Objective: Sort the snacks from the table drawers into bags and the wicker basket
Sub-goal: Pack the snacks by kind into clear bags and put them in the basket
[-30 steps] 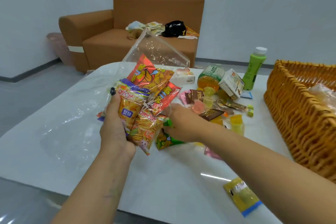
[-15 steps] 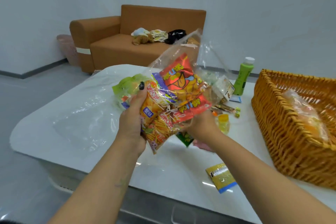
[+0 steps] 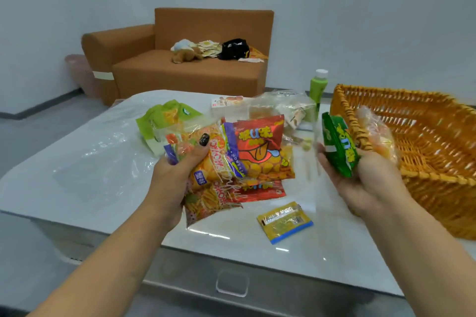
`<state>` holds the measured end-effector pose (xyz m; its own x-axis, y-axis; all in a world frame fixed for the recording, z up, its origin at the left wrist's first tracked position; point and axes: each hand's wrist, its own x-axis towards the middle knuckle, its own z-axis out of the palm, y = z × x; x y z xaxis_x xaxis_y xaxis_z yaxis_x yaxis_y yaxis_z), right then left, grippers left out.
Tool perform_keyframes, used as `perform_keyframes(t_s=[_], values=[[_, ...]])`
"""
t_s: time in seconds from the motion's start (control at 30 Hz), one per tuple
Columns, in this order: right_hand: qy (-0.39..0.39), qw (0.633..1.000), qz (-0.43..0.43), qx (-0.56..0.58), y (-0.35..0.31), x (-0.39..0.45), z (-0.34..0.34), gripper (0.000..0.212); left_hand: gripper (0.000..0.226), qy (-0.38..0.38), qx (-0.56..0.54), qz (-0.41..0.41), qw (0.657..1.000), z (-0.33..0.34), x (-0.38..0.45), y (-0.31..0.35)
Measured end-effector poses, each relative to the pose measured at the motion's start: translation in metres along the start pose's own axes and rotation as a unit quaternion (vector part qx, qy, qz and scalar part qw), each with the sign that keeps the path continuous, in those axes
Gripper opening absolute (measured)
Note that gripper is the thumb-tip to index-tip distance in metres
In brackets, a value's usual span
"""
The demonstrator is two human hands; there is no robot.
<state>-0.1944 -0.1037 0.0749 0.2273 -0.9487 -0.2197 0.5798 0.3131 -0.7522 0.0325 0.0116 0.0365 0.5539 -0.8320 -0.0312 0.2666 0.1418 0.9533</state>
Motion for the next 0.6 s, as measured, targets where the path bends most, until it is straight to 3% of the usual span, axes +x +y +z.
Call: perform_keyframes(t_s=[0.2,0.33,0.43,0.5,0.6], values=[[-0.078,0.986,0.041,-0.138,-0.011,-0.009,-0.006,0.017,0.051,-0.043,0.023,-0.015,0.999,0.004,0.003,-0.005],[-0.179,0.954,0.013,-0.241,-0.025,-0.006,-0.018,0.055,0.051,-0.060,0.037,-0.028,0.997,0.001,0.004,-0.004],[-0.274,0.909,0.025,-0.312,-0.034,0.000,-0.028,0.089,0.050,-0.068,0.045,-0.031,0.996,-0.001,0.005,-0.002],[-0.310,0.884,0.029,-0.348,-0.034,0.000,-0.030,0.080,0.050,-0.075,0.054,-0.029,0.995,-0.004,0.003,-0.002],[-0.332,0.868,0.028,-0.369,-0.029,-0.008,-0.024,0.053,0.077,-0.092,0.085,-0.017,0.992,-0.004,-0.002,-0.001]])
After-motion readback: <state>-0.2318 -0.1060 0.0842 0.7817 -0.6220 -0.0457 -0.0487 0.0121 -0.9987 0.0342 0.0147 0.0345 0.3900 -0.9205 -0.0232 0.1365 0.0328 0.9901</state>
